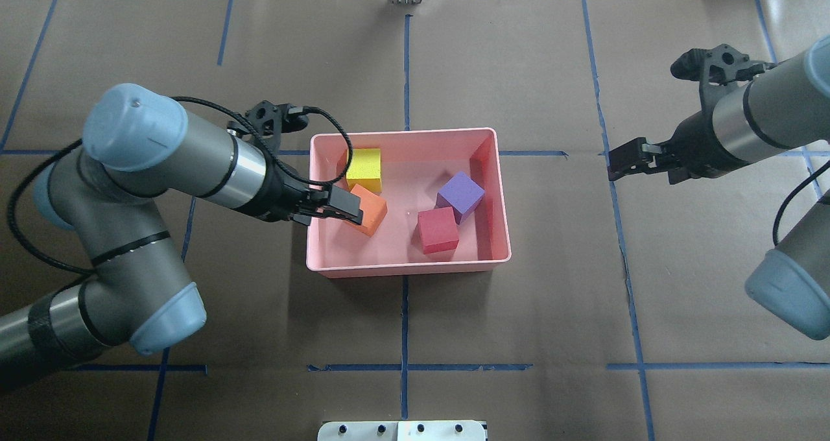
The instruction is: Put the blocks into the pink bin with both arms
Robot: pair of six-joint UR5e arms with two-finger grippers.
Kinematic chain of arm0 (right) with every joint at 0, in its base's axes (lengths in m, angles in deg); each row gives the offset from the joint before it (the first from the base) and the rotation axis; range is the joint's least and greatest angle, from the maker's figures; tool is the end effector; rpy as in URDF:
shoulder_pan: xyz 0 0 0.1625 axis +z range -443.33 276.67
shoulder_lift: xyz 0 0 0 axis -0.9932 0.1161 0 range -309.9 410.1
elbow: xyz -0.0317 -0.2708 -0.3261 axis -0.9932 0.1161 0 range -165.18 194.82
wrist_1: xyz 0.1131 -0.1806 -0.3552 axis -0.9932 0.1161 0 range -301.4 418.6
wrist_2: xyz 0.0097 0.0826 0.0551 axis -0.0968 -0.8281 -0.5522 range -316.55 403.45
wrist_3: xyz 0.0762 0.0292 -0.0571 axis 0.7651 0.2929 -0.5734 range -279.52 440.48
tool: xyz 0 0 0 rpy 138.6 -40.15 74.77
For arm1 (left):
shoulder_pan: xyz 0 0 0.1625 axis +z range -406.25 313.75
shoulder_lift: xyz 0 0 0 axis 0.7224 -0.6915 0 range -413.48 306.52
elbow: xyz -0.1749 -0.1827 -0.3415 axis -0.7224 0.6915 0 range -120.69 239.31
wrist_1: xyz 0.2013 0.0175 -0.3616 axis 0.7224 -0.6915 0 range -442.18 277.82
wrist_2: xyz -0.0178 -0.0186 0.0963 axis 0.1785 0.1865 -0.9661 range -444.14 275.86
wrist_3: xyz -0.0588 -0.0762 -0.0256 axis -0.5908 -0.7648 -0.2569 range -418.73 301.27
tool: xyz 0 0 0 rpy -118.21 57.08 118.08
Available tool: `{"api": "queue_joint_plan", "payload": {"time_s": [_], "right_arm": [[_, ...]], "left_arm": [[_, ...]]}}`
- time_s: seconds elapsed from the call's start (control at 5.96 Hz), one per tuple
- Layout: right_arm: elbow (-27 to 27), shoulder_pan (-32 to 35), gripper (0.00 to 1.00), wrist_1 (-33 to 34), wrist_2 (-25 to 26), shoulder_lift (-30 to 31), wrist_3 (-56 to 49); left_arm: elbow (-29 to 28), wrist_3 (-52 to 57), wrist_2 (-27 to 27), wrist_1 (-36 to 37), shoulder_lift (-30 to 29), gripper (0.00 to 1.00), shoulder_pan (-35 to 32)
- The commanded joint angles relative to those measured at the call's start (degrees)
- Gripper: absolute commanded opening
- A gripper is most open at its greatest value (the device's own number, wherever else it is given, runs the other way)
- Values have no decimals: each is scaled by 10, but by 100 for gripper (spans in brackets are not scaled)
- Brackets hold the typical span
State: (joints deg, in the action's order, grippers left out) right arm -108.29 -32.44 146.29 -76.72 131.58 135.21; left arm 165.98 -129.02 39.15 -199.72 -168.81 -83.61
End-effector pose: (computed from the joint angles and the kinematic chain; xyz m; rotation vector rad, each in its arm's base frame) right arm -0.2431 -0.4310 0.3151 0.1456 -0.8870 0.0523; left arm 0.4181 -0.4182 0.2198 0.1163 1.2694 0.0873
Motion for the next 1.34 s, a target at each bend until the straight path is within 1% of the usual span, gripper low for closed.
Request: {"api": "queue_joint_plan", "payload": {"time_s": [0.0, 0.17, 0.34, 0.5, 0.67, 0.84, 1.01, 1.17], "right_arm": [[5, 80, 100, 3, -46, 56, -129], [15, 127, 100, 4, -72, 88, -204], [49, 181, 100, 3, -96, 117, -298], [95, 240, 100, 5, -106, 125, -393], [149, 297, 100, 5, -127, 124, -483], [208, 336, 100, 4, -138, 124, -566], [234, 354, 100, 6, -148, 128, -596], [247, 373, 100, 6, -148, 134, -623]], "left_arm": [[13, 100, 110, -1, 76, 100, -118], [34, 199, 133, -1, 152, 100, -161], [58, 311, 145, -4, 245, 100, -203], [74, 421, 145, -3, 323, 100, -242], [71, 501, 146, 0, 358, 100, -299], [51, 582, 146, 10, 362, 100, -352], [27, 690, 145, 77, 361, 100, -418], [19, 825, 137, 206, 360, 100, -478]]}}
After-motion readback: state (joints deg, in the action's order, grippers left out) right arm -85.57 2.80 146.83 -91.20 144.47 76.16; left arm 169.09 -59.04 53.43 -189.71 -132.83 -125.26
